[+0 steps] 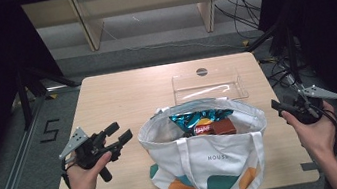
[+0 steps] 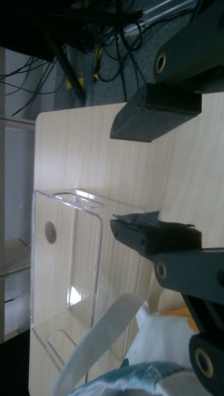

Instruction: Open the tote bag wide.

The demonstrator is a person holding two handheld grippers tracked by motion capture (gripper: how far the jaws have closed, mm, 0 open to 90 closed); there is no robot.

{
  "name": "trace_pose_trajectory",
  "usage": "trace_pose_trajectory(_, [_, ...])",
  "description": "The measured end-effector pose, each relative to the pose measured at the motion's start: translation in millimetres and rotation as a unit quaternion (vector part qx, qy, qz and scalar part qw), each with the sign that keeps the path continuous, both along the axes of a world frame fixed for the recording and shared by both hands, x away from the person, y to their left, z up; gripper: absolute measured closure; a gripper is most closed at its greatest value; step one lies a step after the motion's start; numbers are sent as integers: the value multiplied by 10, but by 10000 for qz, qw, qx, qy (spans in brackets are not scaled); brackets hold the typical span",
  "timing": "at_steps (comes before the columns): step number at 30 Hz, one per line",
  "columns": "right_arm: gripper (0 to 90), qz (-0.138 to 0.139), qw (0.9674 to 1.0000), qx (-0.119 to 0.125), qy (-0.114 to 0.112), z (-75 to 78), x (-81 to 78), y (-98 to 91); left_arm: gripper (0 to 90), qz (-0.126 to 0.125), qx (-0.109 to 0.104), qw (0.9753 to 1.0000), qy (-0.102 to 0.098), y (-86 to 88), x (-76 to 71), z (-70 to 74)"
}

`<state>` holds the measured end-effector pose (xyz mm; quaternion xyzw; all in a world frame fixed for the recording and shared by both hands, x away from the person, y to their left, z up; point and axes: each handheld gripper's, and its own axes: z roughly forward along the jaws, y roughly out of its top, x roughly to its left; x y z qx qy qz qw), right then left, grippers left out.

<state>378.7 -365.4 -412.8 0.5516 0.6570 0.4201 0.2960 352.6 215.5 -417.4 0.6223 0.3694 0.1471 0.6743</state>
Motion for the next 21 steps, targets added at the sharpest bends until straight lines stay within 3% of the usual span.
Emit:
trace_pose_trajectory(1, [502, -35, 10000, 78, 46, 19, -14, 20, 304, 6, 8, 10000, -74, -1, -17, 47])
trace_pose_trajectory(2, [499, 23, 9999, 66, -74, 40, -14, 17, 305, 22, 66, 9999, -119, -4, -37, 97])
trace_pose_trajectory(5, [504, 41, 9998, 91, -152, 119, -35, 43, 339, -114, 158, 9993, -318, -85, -108, 255])
trace_pose_trajectory(6, [510, 127, 9997, 6, -200, 143, -31, 34, 351, -192, 226, 9990, -327, -137, -138, 300])
trace_pose_trajectory(8, [524, 42, 9999, 23, -101, 191, -51, 76, 365, -453, 250, 9978, -414, -269, -187, 367])
trace_pose_trajectory(13, [558, 217, 9996, 79, -179, 284, -71, 147, 418, -969, 591, 9926, -434, -618, -260, 459])
trace_pose_trajectory(16, [567, 325, 9992, 44, -216, 320, -85, 179, 419, -1281, 934, 9862, -486, -812, -273, 499])
trace_pose_trajectory(17, [569, 302, 9993, 89, -189, 336, -100, 199, 407, -1308, 1015, 9851, -466, -859, -277, 504])
trace_pose_trajectory(19, [571, 307, 9993, 111, -207, 355, -108, 226, 388, -1451, 1271, 9799, -503, -989, -264, 516])
trace_pose_trajectory(21, [568, 371, 9989, -41, -282, 359, -91, 221, 378, -1697, 1605, 9710, -517, -1098, -237, 511])
